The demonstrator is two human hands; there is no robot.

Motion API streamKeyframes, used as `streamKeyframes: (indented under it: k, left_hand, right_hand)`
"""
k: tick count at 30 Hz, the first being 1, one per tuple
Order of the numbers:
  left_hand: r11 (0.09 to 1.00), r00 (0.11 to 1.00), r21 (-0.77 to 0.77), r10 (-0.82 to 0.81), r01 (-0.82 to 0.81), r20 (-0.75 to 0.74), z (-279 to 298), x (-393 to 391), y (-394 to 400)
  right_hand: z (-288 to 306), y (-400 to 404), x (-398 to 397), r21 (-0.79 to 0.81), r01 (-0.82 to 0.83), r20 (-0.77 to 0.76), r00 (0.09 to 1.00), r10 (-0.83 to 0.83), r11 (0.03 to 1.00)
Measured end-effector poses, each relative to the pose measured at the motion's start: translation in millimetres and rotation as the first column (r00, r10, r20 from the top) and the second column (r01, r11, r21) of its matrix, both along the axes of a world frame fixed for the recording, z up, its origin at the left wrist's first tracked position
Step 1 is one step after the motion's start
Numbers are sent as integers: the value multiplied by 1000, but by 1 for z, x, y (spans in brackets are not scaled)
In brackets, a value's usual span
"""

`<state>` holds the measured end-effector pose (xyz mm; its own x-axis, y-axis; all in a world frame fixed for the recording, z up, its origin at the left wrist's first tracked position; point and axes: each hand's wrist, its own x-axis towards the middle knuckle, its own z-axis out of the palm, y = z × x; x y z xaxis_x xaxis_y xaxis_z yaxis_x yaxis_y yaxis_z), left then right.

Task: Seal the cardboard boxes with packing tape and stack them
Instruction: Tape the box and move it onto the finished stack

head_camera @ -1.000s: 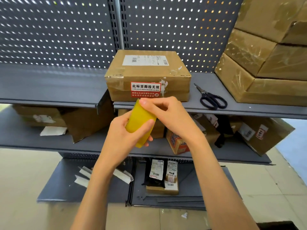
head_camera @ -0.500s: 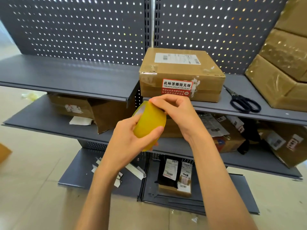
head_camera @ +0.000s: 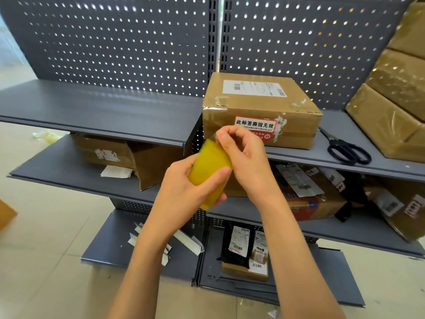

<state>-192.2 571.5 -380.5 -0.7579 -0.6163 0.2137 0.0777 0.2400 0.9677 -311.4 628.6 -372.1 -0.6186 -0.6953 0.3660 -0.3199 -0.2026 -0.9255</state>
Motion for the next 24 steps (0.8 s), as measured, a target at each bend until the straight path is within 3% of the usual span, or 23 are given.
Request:
streamKeyframes:
  k: [4, 9, 14, 17, 24]
  left_hand:
    - [999, 1000, 37, 10, -9, -20, 3, -5, -2]
    - [991, 1000, 134, -21, 20, 5, 1, 0, -4]
    - [962, 971, 132, -240, 238, 0, -1, 4, -12]
    - [946, 959, 157, -284, 282, -15, 1, 5, -17]
    - [953, 997, 298, -27, 47, -71, 5, -15, -14]
  right_hand:
    - [-2, -2, 5, -37, 7, 31, 999, -6, 999]
    - [3, 2, -14, 69, -261, 103, 962, 253, 963]
    - [6, -3, -23, -32, -161, 134, 977, 164, 986]
    - [11, -7, -25, -67, -72, 3, 997, 73, 995]
    - [31, -23, -33, -140, 106, -331, 932, -148, 984]
